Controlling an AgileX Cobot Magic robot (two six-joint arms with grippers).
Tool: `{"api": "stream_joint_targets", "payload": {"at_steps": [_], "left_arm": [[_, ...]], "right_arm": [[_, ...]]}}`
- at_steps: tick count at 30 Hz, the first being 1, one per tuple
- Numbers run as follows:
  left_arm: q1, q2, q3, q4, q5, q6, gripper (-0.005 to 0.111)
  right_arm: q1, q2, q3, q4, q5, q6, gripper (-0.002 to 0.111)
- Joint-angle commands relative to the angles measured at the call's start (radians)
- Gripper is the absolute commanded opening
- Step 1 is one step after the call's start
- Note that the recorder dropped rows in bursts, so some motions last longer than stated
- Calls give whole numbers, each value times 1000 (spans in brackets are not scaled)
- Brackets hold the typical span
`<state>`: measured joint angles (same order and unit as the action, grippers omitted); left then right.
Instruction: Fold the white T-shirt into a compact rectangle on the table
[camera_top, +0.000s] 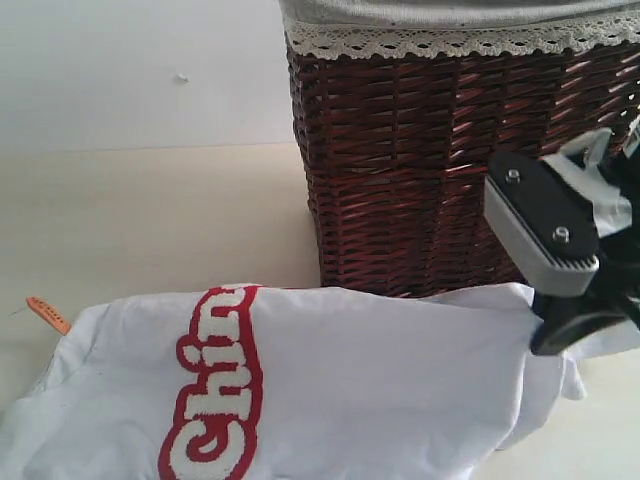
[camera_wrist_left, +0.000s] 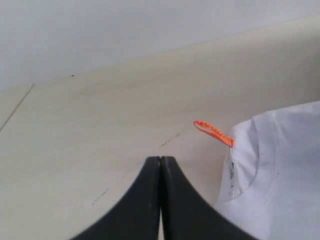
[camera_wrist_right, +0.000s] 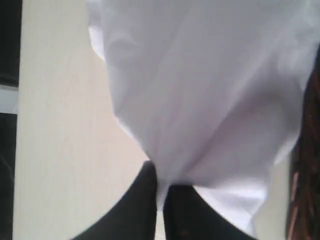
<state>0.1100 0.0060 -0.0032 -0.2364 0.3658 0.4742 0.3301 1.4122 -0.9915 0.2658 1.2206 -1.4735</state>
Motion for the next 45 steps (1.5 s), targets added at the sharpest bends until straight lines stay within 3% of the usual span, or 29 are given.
{"api": "stream_joint_targets", "payload": {"at_steps": [1, 3, 5, 10, 17, 20, 25, 27, 36, 45], "left_arm": [[-5, -6, 3, -3, -2, -3, 0], [-5, -6, 3, -3, -2, -3, 0], [-5, -6, 3, -3, -2, -3, 0], [-5, -6, 3, -3, -2, -3, 0], [-5, -6, 3, -3, -2, -3, 0], [-5, -6, 3, -3, -2, -3, 0], [-5, -6, 3, -3, -2, -3, 0], [-5, -6, 3, -3, -2, -3, 0], [-5, -6, 3, -3, -2, -3, 0], [-5, -6, 3, -3, -2, -3, 0]], "right_arm": [[-7, -1, 81, -2, 0, -73, 35], [-7, -5, 96, 24, 0, -70, 57], [-7, -39, 96, 89, -50, -67, 63], [-7, -153, 96, 468, -530, -69, 60], [-5, -131, 96, 491, -517, -72, 58], [-5, -75, 96, 491, -517, -72, 47], [-5, 43, 96, 488, -547, -71, 10], [-5, 71, 96, 488, -594, -71, 2], [-5, 157, 96, 533, -968, -75, 0], [-5, 243, 34, 638, -1008, -105, 0]]}}
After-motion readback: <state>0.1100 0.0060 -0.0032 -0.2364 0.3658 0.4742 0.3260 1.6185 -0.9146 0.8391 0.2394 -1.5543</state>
